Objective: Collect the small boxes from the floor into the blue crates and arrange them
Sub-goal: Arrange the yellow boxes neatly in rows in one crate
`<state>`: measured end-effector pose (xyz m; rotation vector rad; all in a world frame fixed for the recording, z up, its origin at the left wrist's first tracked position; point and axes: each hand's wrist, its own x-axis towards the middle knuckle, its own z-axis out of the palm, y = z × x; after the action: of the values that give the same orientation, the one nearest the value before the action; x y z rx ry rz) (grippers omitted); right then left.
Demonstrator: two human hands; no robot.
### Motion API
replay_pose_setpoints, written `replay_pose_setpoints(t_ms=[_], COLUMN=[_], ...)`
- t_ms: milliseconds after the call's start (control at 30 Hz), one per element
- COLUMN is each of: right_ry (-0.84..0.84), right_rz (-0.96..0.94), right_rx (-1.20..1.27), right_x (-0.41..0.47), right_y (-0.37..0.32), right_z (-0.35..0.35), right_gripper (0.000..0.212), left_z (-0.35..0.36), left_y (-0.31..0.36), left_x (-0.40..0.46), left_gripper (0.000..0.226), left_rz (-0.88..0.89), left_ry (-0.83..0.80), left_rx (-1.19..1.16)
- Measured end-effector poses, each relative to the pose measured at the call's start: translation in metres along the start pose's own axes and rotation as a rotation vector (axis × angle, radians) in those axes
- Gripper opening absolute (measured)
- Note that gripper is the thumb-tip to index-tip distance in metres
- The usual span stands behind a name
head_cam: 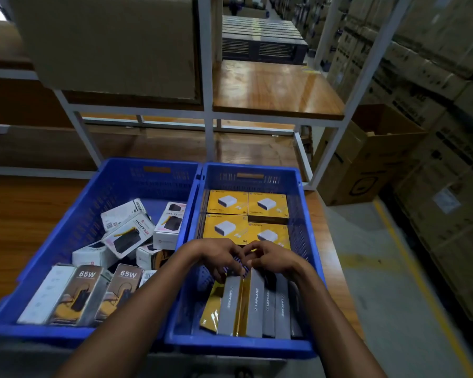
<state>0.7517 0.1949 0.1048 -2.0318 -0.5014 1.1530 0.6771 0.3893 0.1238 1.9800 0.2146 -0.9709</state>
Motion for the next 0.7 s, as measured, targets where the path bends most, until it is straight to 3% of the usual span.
replay_pose_setpoints(t_ms=[133,267,400,533,633,700], right_ry=[-0.007,0.077,0.346,0.444,0.435,0.428], right_rz=[-0.009,-0.045,-0.044,-0.038,-0.042,-0.049], right_rx=[0.040,0.134,0.297,0.356,0.479,0.644], right_x=[-0.003,-0.002,0.006,0.009,0.005,0.005], right_y=[0.001,0.004,0.006,0.005,0.001,0.001], right_z=[0.000,0.001,0.000,-0.005,-0.009,-0.011], right_gripper=[0.035,0.041,0.050,0.046,0.049,0.051], left_z=[-0.006,-0.017,-0.021,-0.022,-0.022,-0.021], left_y=[0.003,0.007,0.012,0.021,0.026,0.025], left_x=[-0.005,-0.013,-0.017,-0.020,-0.021,-0.016], left_gripper=[0.027,0.023,0.029,0.031,0.027,0.022], left_rz=[0.000,0.051,0.177,0.323,0.345,0.316], left_ry=[0.182,0.428,0.752,1.028,1.114,1.062], left_rx=[0.329,0.374,0.189,-0.008,-0.201,-0.394])
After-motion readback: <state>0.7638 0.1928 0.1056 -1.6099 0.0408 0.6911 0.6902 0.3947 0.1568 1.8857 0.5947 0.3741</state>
